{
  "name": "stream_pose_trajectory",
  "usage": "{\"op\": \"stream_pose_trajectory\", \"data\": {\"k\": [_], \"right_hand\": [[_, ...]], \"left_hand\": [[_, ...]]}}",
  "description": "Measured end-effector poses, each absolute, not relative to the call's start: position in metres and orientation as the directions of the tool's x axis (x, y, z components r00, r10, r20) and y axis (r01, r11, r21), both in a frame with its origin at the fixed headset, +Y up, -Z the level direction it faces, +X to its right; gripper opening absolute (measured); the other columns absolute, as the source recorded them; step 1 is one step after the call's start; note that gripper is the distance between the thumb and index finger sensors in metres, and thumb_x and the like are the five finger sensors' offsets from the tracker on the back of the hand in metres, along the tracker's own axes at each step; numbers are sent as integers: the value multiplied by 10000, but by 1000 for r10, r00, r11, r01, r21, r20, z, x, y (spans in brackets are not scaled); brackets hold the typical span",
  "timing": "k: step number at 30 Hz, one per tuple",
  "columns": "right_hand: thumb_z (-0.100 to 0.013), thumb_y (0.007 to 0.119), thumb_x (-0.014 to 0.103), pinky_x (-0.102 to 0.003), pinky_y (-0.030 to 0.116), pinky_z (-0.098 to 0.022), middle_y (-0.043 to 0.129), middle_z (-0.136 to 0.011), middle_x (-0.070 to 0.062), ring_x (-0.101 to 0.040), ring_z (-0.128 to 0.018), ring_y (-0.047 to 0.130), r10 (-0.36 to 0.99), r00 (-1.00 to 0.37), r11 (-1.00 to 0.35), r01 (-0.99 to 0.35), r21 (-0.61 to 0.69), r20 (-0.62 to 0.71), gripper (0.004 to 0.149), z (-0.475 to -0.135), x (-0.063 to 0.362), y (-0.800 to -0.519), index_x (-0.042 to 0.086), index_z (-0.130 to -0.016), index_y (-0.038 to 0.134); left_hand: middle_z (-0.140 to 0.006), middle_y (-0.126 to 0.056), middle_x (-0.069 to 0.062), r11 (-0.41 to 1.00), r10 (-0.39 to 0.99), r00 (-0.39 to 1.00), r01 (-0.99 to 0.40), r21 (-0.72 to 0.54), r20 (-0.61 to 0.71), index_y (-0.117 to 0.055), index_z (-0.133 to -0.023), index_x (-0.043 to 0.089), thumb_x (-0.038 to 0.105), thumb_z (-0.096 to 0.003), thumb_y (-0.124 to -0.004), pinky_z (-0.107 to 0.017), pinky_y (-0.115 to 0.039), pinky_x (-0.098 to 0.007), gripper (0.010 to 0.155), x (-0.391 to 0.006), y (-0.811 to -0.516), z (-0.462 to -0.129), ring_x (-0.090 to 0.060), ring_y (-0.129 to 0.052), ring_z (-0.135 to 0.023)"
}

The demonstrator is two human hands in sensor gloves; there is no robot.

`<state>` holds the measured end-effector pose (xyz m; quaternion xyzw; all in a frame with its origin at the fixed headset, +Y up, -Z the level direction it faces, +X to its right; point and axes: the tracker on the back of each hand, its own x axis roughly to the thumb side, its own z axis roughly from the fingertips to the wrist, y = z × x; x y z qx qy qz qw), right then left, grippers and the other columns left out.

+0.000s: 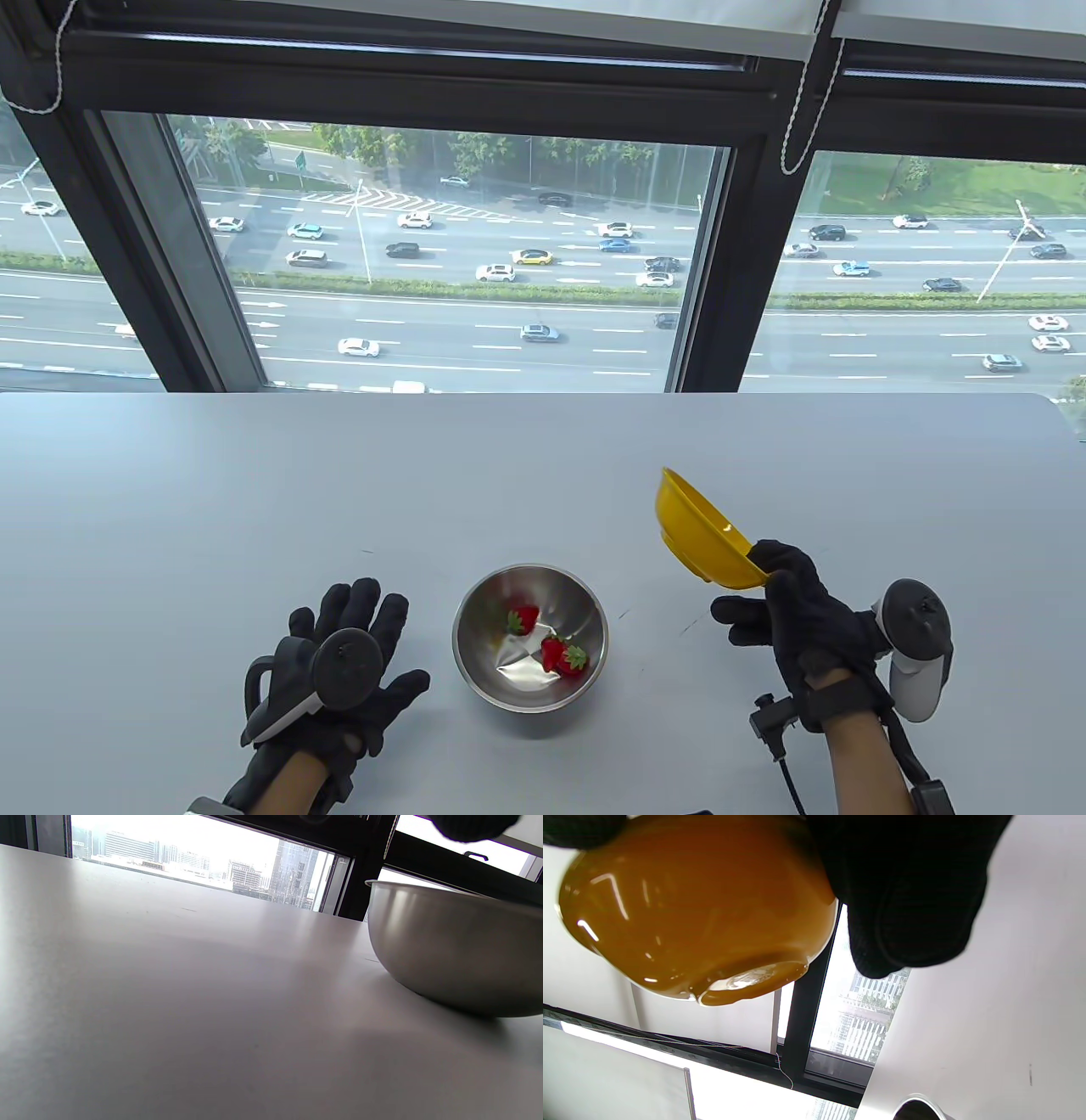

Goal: Pour strawberries from bowl into mixing bowl

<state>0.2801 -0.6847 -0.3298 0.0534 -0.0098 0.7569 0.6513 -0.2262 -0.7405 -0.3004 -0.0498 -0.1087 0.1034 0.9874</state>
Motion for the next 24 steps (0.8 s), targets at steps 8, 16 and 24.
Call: {"op": "stream_pose_trajectory", "data": {"k": [8,16,24], "right_hand": [[-463,849,368,-395,981,-310,681,-987,-209,-328,-508,1079,979,-203,-202,-979,-34,34,485,-331,297,-684,238,-894,669],[-464,796,245,-428,935,-341,665,-992,-166,-327,-549,1043,923,-385,-385,-923,-14,-16,483,-332,300,-685,310,-914,635],[-451,763,168,-449,914,-362,685,-967,-176,-328,-579,1024,853,-515,-518,-855,-9,-86,451,-336,300,-694,320,-873,722]], "left_hand": [[-1194,-97,-73,974,214,956,-191,-126,203,-278,-1108,295,708,-391,-632,-696,-133,-731,900,-226,-741,-300,-442,-140,-1114],[-1194,-97,-74,973,214,956,-191,-127,202,-278,-1108,295,708,-391,-632,-696,-133,-731,900,-226,-741,-300,-441,-140,-1114],[-1194,-97,-74,973,216,955,-193,-127,201,-279,-1108,294,706,-398,-630,-696,-133,-731,893,-226,-742,-301,-441,-141,-1114]]}}
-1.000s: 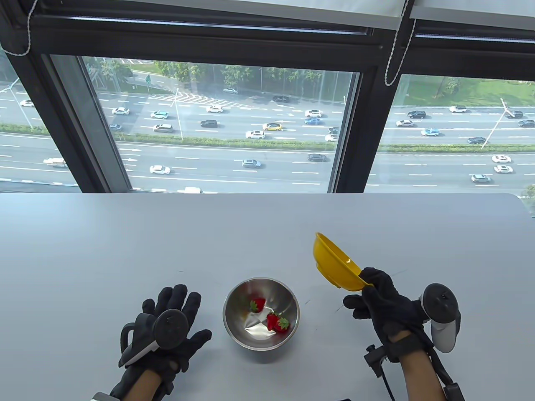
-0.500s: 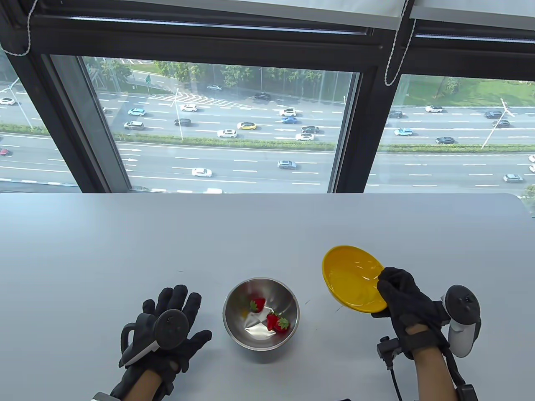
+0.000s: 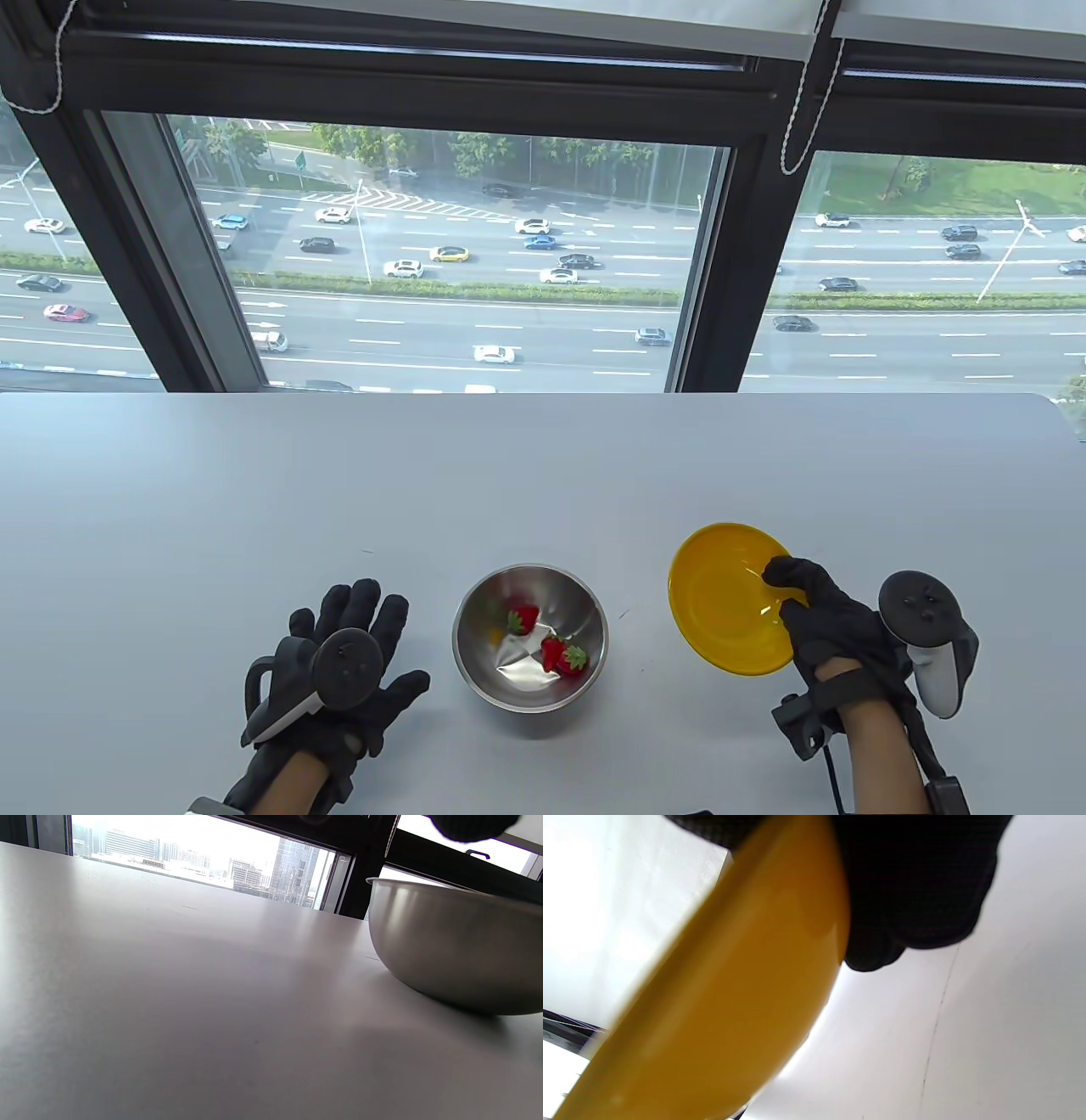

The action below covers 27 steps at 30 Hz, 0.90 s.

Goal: Pour strawberries from bowl into mixing bowl

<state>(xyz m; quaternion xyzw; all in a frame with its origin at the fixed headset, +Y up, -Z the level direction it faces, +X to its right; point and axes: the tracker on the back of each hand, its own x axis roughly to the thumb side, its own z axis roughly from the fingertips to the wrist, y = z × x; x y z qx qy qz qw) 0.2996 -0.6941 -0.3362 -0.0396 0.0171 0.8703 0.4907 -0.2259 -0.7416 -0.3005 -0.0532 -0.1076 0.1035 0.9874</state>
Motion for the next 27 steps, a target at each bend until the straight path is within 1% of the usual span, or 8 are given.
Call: {"op": "stream_pose_trajectory", "data": {"k": [13,20,27], "right_hand": [[-449,763,159,-465,900,-381,685,-965,-190,-350,-592,1012,729,-660,-654,-750,100,-181,451,-345,290,-722,301,-876,730],[-446,764,157,-466,896,-386,685,-967,-187,-350,-601,1007,681,-695,-682,-716,146,-229,456,-351,288,-742,308,-875,726],[-447,763,156,-466,889,-394,686,-967,-190,-347,-614,1000,664,-706,-687,-706,174,-246,453,-353,286,-750,309,-872,726]], "left_hand": [[-1194,-97,-73,973,214,956,-190,-132,202,-280,-1108,295,706,-398,-630,-697,-133,-730,892,-226,-742,-301,-442,-140,-1114],[-1194,-97,-75,973,212,956,-188,-133,201,-279,-1108,295,707,-398,-630,-696,-133,-731,893,-226,-742,-301,-442,-140,-1114],[-1194,-96,-75,973,212,957,-187,-137,199,-279,-1108,294,706,-398,-630,-696,-132,-731,892,-226,-743,-301,-442,-139,-1113]]}}
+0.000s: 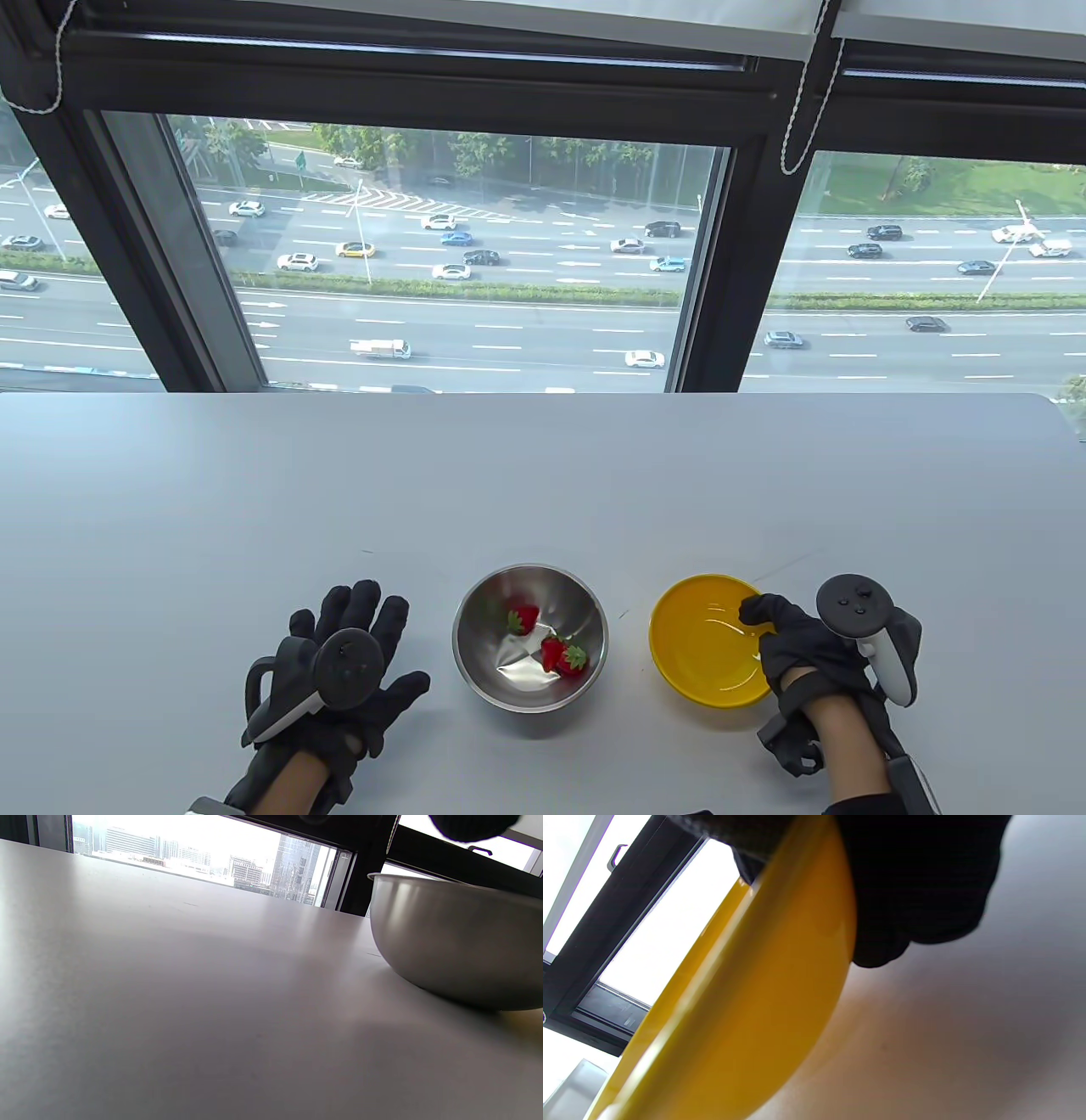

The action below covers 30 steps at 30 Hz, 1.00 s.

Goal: Pour strawberries from bowl into mixing bowl

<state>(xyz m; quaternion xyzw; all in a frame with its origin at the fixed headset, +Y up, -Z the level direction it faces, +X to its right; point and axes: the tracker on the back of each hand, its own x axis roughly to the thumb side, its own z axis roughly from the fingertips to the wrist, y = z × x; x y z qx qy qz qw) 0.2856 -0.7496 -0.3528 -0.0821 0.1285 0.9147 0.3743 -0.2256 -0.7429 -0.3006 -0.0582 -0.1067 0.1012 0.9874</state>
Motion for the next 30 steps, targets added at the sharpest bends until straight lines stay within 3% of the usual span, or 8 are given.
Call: {"op": "stream_pose_trajectory", "data": {"k": [10,16,23,30], "right_hand": [[-451,759,156,-474,870,-411,686,-966,-206,-325,-631,989,583,-779,-749,-626,219,-231,450,-354,278,-754,301,-876,724],[-469,776,279,-486,828,-450,566,-1026,-227,-320,-653,935,477,-855,-820,-517,247,-204,446,-354,274,-755,314,-904,689],[-475,769,351,-514,792,-489,470,-1068,-221,-361,-702,894,495,-846,-814,-532,233,-199,463,-352,276,-753,324,-926,666],[-476,770,416,-643,623,-625,410,-1098,-210,-466,-871,749,549,-817,-794,-575,198,-174,525,-347,281,-745,356,-970,604]], "left_hand": [[-1194,-96,-75,973,211,957,-185,-138,199,-279,-1108,294,707,-398,-630,-696,-133,-731,893,-225,-743,-301,-441,-138,-1114],[-1194,-96,-74,973,209,957,-184,-139,200,-281,-1108,294,707,-399,-630,-695,-133,-731,892,-225,-743,-301,-442,-140,-1113],[-1194,-96,-73,973,208,958,-182,-142,199,-281,-1108,295,707,-398,-630,-695,-132,-731,892,-225,-743,-301,-441,-140,-1113],[-1194,-97,-75,973,210,957,-186,-135,201,-282,-1108,294,706,-398,-631,-696,-132,-730,892,-225,-742,-301,-441,-140,-1114]]}}
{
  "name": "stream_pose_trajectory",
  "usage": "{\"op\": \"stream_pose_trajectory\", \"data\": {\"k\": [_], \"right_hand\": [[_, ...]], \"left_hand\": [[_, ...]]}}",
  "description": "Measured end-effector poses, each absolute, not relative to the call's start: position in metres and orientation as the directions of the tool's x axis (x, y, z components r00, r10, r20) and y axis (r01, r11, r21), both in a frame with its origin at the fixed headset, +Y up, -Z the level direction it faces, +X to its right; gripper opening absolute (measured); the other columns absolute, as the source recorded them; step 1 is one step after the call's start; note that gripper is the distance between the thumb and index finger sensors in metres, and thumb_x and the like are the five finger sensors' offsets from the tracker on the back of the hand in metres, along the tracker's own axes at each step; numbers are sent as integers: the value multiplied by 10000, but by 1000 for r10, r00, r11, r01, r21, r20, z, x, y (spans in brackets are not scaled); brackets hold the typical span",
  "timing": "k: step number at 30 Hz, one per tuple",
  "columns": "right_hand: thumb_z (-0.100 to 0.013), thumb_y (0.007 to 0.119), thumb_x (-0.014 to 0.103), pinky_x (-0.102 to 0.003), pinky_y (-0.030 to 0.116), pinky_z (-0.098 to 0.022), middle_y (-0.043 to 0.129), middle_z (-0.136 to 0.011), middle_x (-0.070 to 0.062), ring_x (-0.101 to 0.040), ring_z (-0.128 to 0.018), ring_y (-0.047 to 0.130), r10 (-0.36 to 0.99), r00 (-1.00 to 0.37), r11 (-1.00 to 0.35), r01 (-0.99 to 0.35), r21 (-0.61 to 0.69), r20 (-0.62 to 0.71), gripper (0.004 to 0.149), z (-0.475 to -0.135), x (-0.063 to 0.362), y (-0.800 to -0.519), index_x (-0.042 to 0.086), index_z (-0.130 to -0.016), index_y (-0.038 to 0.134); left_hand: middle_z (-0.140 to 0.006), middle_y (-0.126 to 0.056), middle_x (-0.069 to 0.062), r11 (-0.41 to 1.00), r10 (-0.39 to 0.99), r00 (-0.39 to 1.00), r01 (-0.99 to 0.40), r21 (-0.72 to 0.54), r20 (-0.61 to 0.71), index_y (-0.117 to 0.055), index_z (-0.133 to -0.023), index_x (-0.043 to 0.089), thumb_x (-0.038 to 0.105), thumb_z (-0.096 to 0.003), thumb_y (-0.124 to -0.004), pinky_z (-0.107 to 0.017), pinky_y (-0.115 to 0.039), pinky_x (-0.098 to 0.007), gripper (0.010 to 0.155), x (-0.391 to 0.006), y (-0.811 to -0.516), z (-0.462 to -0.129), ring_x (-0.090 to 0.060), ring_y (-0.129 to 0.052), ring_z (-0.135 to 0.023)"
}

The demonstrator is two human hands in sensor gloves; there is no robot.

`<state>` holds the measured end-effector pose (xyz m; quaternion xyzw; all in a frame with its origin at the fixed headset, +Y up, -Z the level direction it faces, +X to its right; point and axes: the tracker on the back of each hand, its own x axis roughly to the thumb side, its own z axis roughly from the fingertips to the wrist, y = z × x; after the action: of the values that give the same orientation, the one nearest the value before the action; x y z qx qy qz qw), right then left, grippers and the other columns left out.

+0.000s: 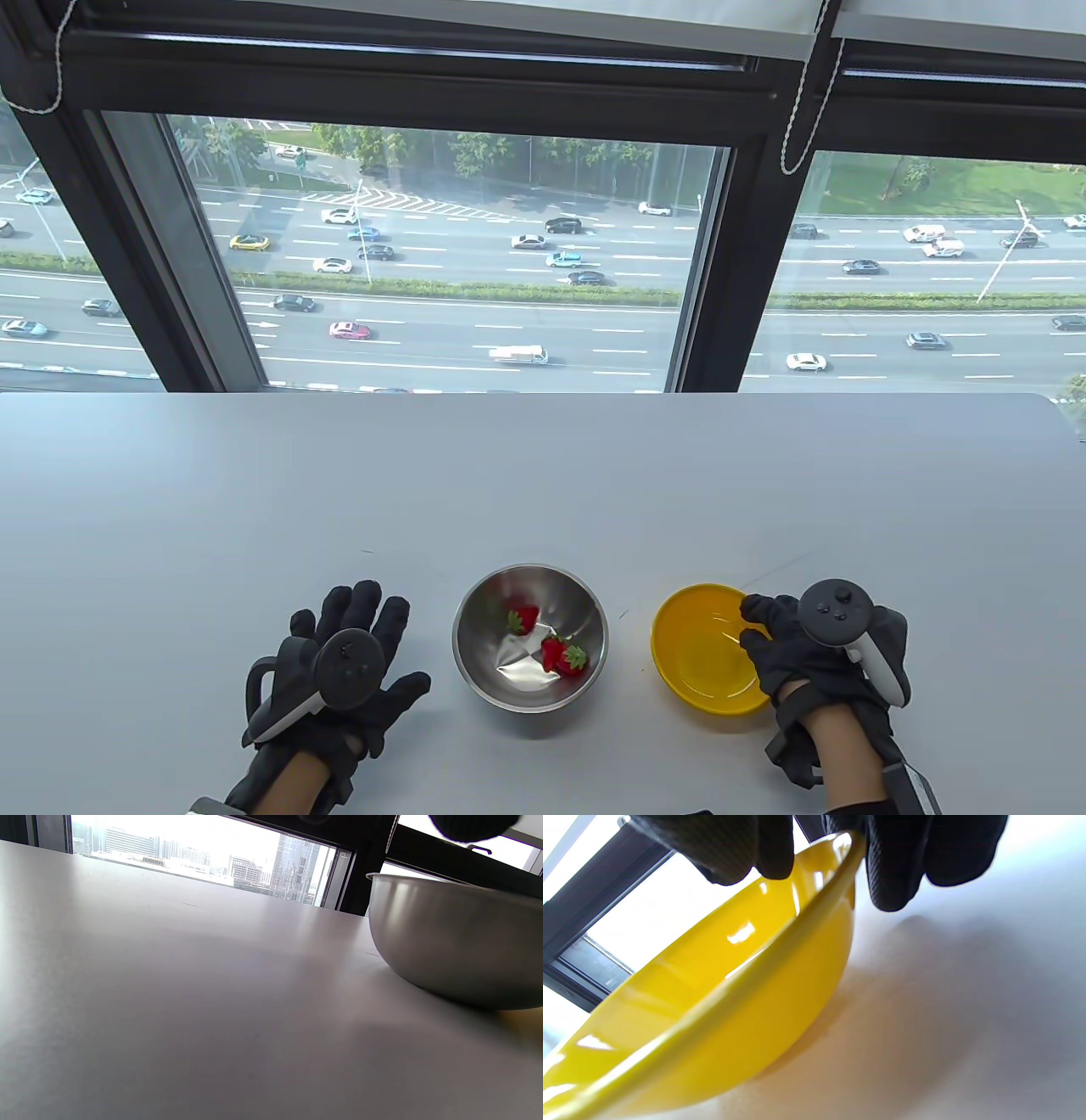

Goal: Pour strawberries from bowl into mixing bowl

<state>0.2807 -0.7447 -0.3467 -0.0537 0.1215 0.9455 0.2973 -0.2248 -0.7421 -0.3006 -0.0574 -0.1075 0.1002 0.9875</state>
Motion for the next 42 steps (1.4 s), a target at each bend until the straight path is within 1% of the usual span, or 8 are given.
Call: {"op": "stream_pose_trajectory", "data": {"k": [4,8,10,14,20,28,31,42], "right_hand": [[-473,770,450,-671,561,-649,398,-1106,-202,-474,-916,685,581,-798,-782,-602,163,-159,554,-345,286,-737,358,-988,585],[-466,761,502,-690,517,-662,382,-1113,-201,-481,-946,634,594,-794,-788,-607,105,-130,631,-341,289,-727,358,-1030,517],[-459,749,536,-697,499,-668,372,-1117,-196,-480,-961,610,571,-814,-814,-578,60,-110,678,-339,289,-719,339,-1047,475],[-443,719,594,-723,418,-682,346,-1128,-185,-478,-996,548,509,-858,-861,-508,-39,-73,744,-334,285,-703,322,-1062,411],[-419,683,655,-751,306,-687,262,-1149,-156,-478,-1048,393,415,-909,-906,-411,-107,-27,801,-327,273,-687,317,-1073,369],[-401,651,693,-763,218,-678,147,-1155,-130,-473,-1067,235,334,-942,-935,-334,-120,26,851,-321,251,-679,310,-1081,312],[-397,639,703,-764,200,-678,112,-1154,-121,-469,-1067,194,291,-955,-950,-295,-102,50,863,-320,239,-679,316,-1082,284],[-387,614,722,-762,174,-678,28,-1141,-107,-457,-1064,121,196,-969,-975,-209,-76,152,893,-312,198,-680,321,-1080,218]], "left_hand": [[-1194,-95,-74,974,212,956,-189,-128,203,-280,-1109,294,706,-398,-630,-696,-132,-731,893,-225,-741,-301,-442,-139,-1113],[-1194,-96,-74,973,218,954,-197,-116,205,-282,-1108,293,707,-392,-632,-696,-132,-730,899,-226,-741,-301,-442,-140,-1113],[-1194,-96,-73,973,221,953,-201,-114,207,-280,-1108,295,706,-399,-631,-697,-132,-730,891,-226,-740,-301,-441,-140,-1114],[-1194,-99,-73,971,230,950,-212,-108,211,-281,-1108,293,708,-391,-634,-696,-133,-731,900,-226,-740,-301,-440,-140,-1114],[-1195,-101,-73,971,237,948,-221,-96,211,-283,-1107,294,708,-391,-634,-697,-135,-731,898,-226,-741,-301,-440,-144,-1115],[-1194,-100,-73,970,239,947,-224,-92,213,-280,-1107,293,707,-392,-633,-695,-133,-731,899,-226,-741,-301,-440,-142,-1115],[-1194,-100,-75,971,239,947,-226,-83,215,-280,-1107,292,707,-393,-633,-695,-131,-731,898,-225,-740,-300,-442,-141,-1114],[-1194,-99,-73,973,233,946,-227,-50,225,-279,-1107,293,707,-393,-633,-693,-128,-732,897,-223,-740,-300,-442,-141,-1113]]}}
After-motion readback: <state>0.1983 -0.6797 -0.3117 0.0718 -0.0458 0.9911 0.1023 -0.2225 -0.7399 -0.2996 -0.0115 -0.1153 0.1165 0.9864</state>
